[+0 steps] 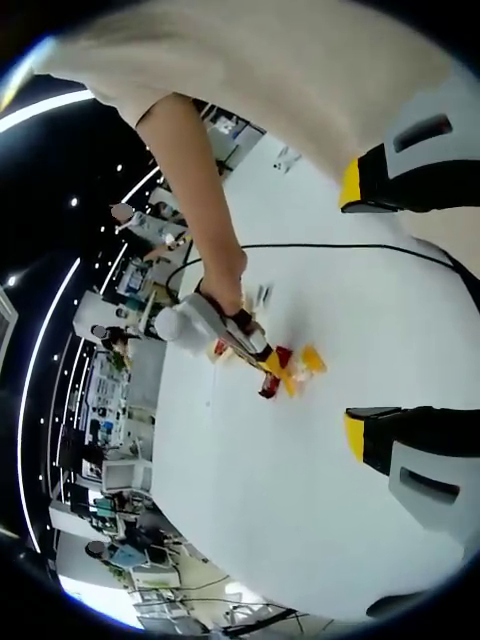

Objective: Place the target food into the container with the food tongs after gripping and lifting it, then release it inside without dropping or visibly crushing the food.

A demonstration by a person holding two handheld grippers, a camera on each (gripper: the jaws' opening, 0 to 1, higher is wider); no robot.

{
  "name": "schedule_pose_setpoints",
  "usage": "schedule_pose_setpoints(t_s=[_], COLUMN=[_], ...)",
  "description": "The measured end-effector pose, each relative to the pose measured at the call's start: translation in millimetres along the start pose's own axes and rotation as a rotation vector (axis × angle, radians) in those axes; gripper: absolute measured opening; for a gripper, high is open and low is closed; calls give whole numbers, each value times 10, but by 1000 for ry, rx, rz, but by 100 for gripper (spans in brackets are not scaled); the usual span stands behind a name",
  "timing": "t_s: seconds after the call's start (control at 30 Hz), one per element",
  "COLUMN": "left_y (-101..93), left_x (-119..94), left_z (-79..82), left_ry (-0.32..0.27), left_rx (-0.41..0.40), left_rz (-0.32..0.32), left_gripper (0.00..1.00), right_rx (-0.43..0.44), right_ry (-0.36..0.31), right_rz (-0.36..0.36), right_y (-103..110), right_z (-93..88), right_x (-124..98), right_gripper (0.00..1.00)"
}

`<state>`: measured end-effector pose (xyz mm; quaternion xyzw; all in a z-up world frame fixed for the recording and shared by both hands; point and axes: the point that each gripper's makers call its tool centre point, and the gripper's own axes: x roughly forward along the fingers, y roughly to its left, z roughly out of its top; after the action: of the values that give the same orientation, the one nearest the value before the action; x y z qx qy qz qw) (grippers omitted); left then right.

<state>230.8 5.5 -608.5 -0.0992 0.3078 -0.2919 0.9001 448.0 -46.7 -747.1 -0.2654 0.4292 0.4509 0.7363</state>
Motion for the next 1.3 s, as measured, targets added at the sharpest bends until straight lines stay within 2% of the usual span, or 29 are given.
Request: schedule_pose_setpoints(t_s=[0.13,0.63,1.3], left_y=[-5,37,-32], left_x=[-16,-67,-46], left_z=[-5,16,24], left_ry=[0,2,-10], left_rx=[-2,7,21], left_rz=[1,19,14], left_gripper=[79,79,79], right_rx=[41,47,78], right_ry=[-25,-29,-99], right_rz=[8,22,-1], right_y=[-43,8,-81], right_z=[-5,-20,73], right_x=[-4,-23,-280], right_gripper=[22,22,22])
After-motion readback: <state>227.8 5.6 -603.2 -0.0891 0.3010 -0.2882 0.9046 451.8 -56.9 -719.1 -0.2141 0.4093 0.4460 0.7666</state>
